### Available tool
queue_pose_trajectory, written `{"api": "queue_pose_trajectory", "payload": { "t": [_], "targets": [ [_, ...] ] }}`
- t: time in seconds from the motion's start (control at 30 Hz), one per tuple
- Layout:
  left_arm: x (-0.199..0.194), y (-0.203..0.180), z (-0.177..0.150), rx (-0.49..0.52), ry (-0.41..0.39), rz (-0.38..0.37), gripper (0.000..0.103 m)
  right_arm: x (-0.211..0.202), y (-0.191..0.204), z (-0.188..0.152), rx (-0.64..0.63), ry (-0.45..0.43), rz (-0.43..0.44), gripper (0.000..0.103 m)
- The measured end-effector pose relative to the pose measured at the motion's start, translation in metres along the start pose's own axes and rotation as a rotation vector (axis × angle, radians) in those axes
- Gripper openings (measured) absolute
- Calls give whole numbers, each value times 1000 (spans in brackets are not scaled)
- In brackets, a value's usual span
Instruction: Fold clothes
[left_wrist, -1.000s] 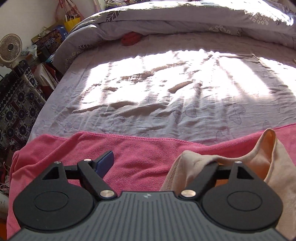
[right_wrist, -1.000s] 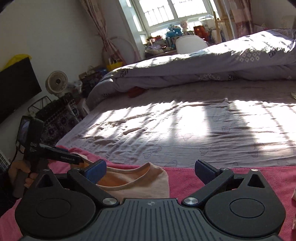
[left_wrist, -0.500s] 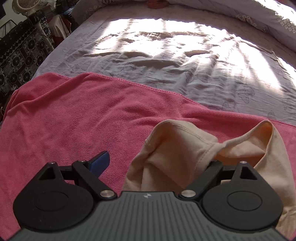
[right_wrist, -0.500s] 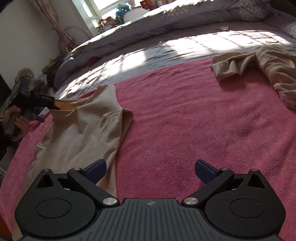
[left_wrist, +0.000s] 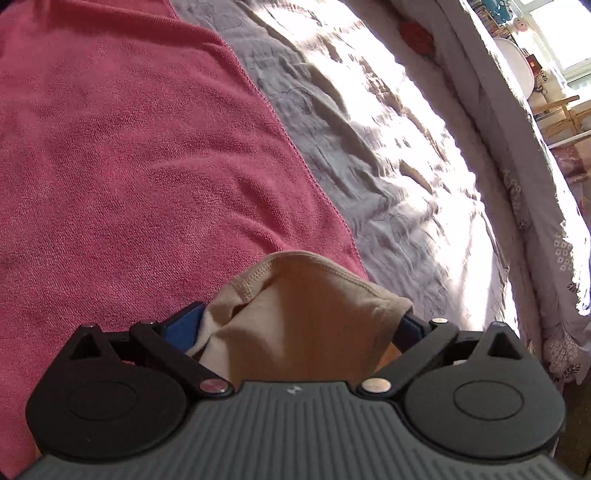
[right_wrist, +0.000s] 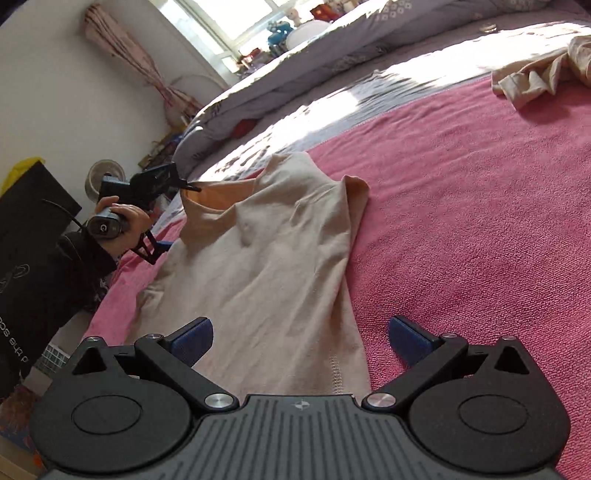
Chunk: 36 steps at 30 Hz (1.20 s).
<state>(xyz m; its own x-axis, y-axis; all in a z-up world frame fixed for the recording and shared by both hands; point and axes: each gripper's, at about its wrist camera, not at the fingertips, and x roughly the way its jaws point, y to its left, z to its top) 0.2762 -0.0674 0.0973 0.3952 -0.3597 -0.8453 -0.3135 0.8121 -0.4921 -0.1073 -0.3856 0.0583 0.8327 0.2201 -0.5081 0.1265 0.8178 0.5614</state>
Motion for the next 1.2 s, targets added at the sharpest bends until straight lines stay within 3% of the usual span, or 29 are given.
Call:
{"api": "queue_pose_trajectory", "payload": {
  "t": [0.07, 0.13, 0.27, 0.33, 0.47, 0.57, 0.67, 0.83, 0.9, 0.97, 1.2],
  "targets": [
    [-8, -1, -2, 24, -13, 8, 100, 0, -1, -9, -40, -45, 4, 103],
    [-18, 4, -1, -17, 27, -65, 100, -1, -1, -7, -33, -43, 6, 103],
    [-28, 20, -2, -248, 145, -229, 101, -4, -6, -8, -2, -57, 35, 103],
    [-36, 15, -5, -266, 171, -226, 101, -4, -6, -9, 5, -61, 42, 103],
    [-61, 6, -13, -187, 138, -212, 101, -6, -8, -9, 16, -67, 53, 103],
    [-85, 2, -15, -88, 114, -152, 101, -5, -8, -11, 25, -71, 61, 103],
    [-123, -1, -21, 134, 15, -27, 101, -5, -7, -11, 30, -75, 65, 103],
    [-198, 32, -80, 584, -189, 228, 101, -3, -3, -12, 36, -80, 70, 103],
    [-223, 60, -111, 686, -239, 288, 101, -3, -3, -12, 38, -82, 71, 103],
    [-244, 88, -147, 754, -261, 323, 101, -4, -3, -13, 39, -82, 71, 103],
    [-255, 184, -237, 786, -129, 374, 101, -3, 1, -14, 36, -83, 64, 103]
  ]
}}
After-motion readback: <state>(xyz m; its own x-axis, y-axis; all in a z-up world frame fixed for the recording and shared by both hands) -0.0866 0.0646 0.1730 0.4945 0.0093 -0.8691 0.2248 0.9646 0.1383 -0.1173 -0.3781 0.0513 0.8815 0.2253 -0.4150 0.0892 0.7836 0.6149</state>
